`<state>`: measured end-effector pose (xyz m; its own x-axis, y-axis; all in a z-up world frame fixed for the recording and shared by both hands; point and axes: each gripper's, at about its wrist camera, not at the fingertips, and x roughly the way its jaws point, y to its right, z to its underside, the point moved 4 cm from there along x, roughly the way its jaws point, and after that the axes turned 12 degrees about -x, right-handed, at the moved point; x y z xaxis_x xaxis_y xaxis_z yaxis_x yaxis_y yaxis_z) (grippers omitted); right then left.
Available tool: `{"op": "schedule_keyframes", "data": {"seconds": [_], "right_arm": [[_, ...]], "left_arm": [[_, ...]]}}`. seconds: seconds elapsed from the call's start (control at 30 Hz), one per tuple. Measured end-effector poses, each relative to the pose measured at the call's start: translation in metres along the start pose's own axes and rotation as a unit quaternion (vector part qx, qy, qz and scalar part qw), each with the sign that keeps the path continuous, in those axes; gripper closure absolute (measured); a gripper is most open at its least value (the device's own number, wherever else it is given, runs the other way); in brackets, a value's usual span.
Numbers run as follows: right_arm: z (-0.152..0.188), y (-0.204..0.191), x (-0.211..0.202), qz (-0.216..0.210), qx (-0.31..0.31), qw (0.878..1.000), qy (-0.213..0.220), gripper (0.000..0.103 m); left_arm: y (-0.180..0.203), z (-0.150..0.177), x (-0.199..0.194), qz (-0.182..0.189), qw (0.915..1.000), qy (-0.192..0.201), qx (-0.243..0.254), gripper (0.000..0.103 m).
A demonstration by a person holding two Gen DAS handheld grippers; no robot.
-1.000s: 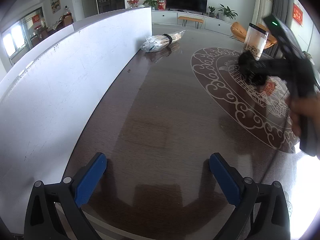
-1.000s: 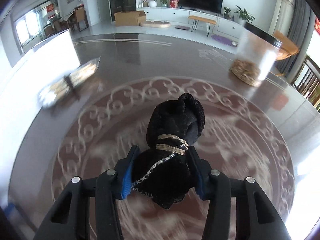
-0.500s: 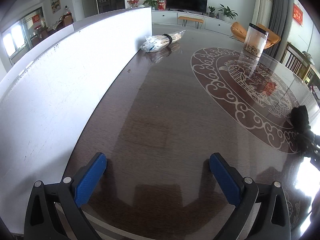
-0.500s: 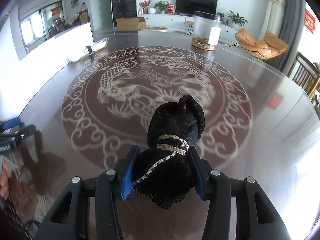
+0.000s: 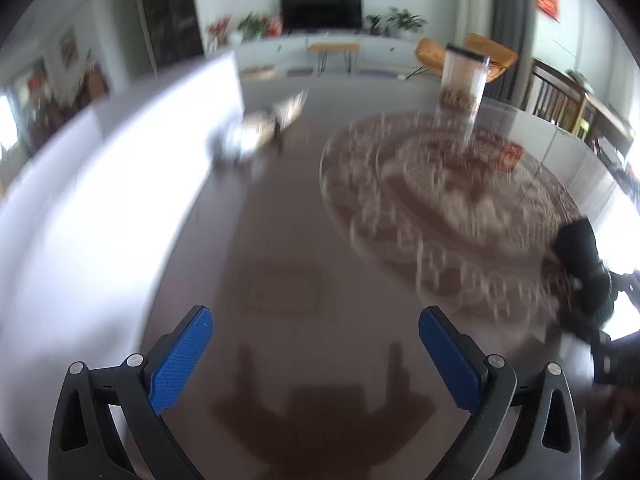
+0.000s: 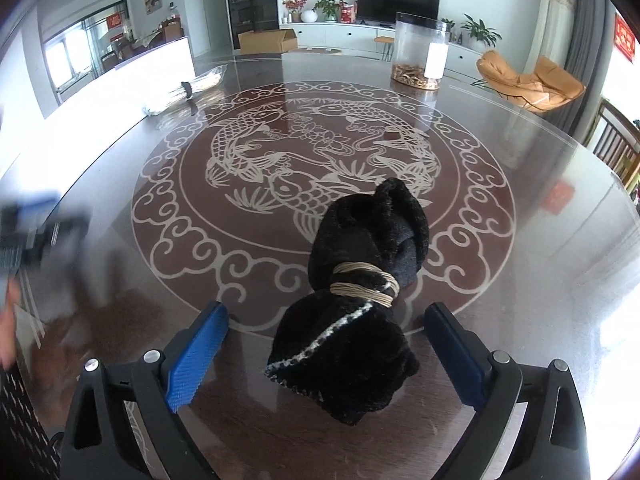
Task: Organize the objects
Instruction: 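Grasp the cotton swab bundle with the left tool while the right tool holds the pouch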
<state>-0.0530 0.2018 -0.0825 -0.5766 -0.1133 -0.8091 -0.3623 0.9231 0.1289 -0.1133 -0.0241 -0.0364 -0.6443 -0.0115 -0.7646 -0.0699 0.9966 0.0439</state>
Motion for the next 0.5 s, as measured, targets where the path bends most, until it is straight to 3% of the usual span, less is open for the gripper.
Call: {"op": "schedule_keyframes", "data": {"seconds": [0.13,0.27,0.37,0.5], "right_arm": [[0.000,-0.002,0.000,-0.003,-0.005,1.000,0.000,0.004],[0.000,-0.002,0.000,-0.004,-0.005,1.000,0.000,0.003],[0.000,-0.003,0.000,-0.005,-0.005,1.000,0.001,0.003],[0.000,-0.002,0.000,-0.014,0.000,1.000,0.006,0.003]], "left_arm": [[0.019,-0.077,0.022,-0.015,0.9961,0.052,0.070,0.000],[0.028,-0.124,0.081,-0.047,0.9897,0.039,0.130,0.000],[0.028,-0.140,0.116,-0.051,0.9904,0.021,0.127,0.000],[0.017,-0.155,0.147,-0.050,0.9959,0.003,0.076,0.000]]}}
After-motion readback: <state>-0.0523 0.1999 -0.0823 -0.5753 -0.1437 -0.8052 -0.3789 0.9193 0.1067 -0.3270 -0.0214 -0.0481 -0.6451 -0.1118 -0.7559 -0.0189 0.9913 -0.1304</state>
